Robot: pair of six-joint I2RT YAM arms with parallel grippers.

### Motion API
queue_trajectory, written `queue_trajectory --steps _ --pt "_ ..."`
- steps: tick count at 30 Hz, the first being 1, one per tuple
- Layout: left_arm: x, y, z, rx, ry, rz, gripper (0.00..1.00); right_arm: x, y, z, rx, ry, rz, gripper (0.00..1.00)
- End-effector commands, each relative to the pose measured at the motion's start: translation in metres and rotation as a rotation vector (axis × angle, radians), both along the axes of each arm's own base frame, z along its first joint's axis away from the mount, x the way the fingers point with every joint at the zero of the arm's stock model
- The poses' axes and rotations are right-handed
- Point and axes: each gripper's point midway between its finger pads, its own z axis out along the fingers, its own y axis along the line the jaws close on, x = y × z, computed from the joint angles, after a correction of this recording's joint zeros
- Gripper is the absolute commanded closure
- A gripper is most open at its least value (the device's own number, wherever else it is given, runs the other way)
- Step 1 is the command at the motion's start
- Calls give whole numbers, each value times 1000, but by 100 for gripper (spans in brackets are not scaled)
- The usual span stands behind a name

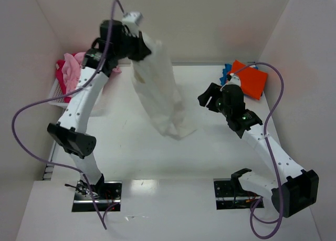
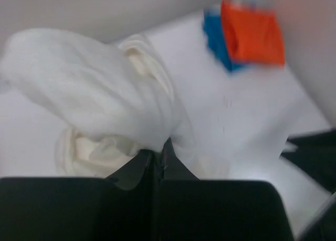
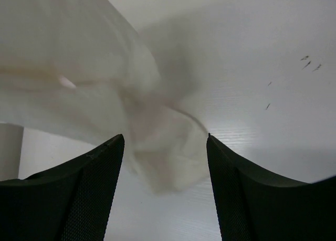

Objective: Fold and stack the t-shirts
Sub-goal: Flatten out the tshirt

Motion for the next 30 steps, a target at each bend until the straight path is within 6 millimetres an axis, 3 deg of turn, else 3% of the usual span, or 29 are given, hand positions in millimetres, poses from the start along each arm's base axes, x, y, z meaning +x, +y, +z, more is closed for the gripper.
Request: queue_trajectory --steps 1,6,10,15,18,23,26,30 --pt "-27 19 136 -100 -309 85 100 11 18 31 68 -117 79 26" --pt "-34 18 174 -139 -402 65 100 25 39 56 79 -218 183 12" --pt "-42 17 186 -154 -433 58 100 37 60 79 90 -299 290 1" --pt "-50 25 191 -153 -440 85 100 53 78 113 112 -422 354 1" --pt "-54 32 196 -145 -453 114 100 59 79 131 107 -469 343 1" --pt "-57 36 198 -146 -458 126 100 55 81 162 113 -588 372 1" --pt "-58 34 198 -155 -452 118 100 47 89 164 145 -589 423 1" --pt "-63 30 201 -161 -457 88 100 43 98 148 198 -563 471 1"
